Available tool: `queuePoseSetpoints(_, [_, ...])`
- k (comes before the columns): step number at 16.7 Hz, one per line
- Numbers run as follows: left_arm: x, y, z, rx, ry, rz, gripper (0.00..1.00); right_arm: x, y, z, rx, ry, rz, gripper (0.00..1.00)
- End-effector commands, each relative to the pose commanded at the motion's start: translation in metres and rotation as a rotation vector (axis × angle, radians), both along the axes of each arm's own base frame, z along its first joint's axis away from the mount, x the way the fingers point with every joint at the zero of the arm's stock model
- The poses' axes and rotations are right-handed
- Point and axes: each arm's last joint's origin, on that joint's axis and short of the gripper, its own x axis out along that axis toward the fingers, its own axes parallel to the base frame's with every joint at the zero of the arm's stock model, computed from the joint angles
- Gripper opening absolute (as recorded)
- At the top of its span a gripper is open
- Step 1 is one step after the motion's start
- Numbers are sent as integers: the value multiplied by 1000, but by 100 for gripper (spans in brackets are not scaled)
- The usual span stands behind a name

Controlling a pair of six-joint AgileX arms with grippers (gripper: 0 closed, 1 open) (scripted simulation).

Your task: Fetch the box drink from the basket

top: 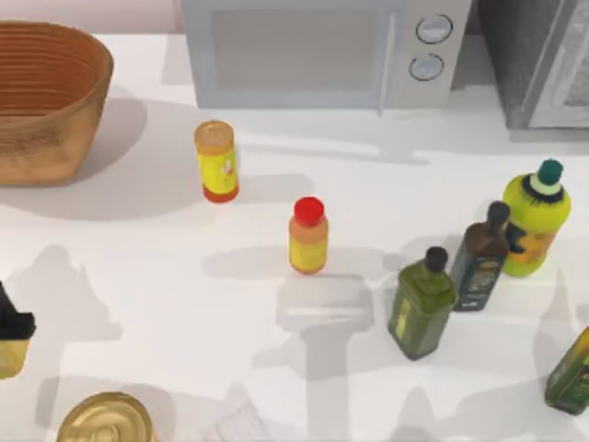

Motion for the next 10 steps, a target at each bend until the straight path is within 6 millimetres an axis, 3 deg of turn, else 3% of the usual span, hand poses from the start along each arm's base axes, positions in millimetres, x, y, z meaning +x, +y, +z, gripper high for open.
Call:
queuePoseSetpoints(6, [23, -30, 56, -36, -45, 87, 0, 0, 0, 0, 0, 0, 0, 100])
queuePoseSetpoints(10, [51, -78, 89, -72, -58, 192, 0, 0, 0, 0, 0, 0, 0, 100])
